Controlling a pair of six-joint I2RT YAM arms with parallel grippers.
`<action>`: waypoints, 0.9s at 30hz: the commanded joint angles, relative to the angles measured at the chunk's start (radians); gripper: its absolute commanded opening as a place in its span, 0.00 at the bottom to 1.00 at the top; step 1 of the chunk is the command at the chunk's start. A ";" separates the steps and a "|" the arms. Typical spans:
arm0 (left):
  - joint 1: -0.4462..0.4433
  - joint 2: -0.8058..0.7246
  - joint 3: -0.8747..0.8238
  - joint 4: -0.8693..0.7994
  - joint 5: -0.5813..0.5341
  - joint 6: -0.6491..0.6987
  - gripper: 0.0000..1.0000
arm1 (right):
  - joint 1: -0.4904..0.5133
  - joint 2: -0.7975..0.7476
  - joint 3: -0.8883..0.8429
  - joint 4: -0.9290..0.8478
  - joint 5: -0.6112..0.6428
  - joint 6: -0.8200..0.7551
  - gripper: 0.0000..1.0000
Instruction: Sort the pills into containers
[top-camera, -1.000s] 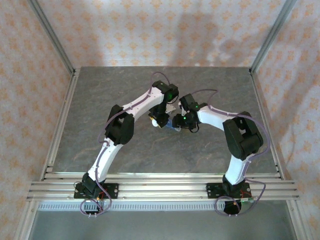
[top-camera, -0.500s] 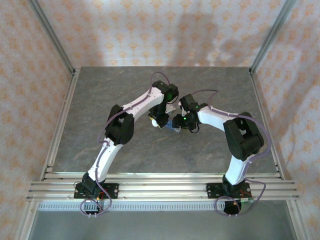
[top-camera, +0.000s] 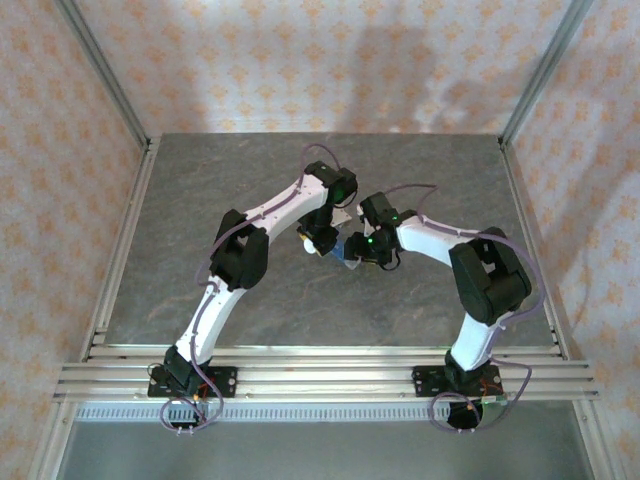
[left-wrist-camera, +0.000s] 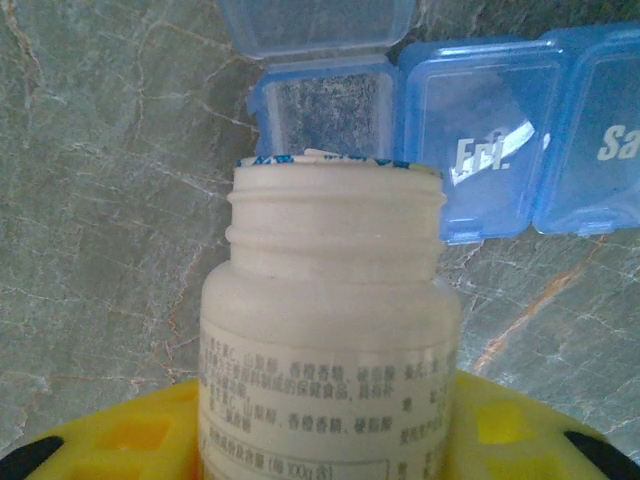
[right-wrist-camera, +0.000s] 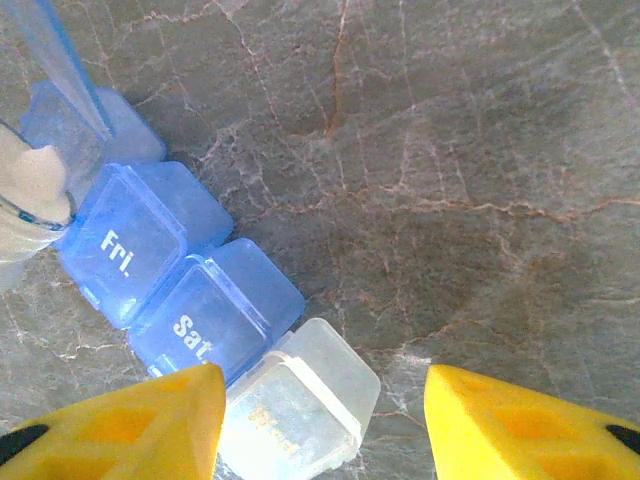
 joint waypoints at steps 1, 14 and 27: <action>-0.003 -0.009 0.027 -0.025 -0.026 0.013 0.00 | 0.008 -0.021 -0.010 -0.043 0.008 0.008 0.55; 0.000 -0.044 0.032 -0.010 -0.037 0.011 0.00 | 0.007 0.005 0.002 -0.038 0.019 0.008 0.55; 0.005 -0.058 0.054 -0.027 -0.034 0.017 0.00 | 0.008 0.019 0.001 -0.036 0.021 0.005 0.55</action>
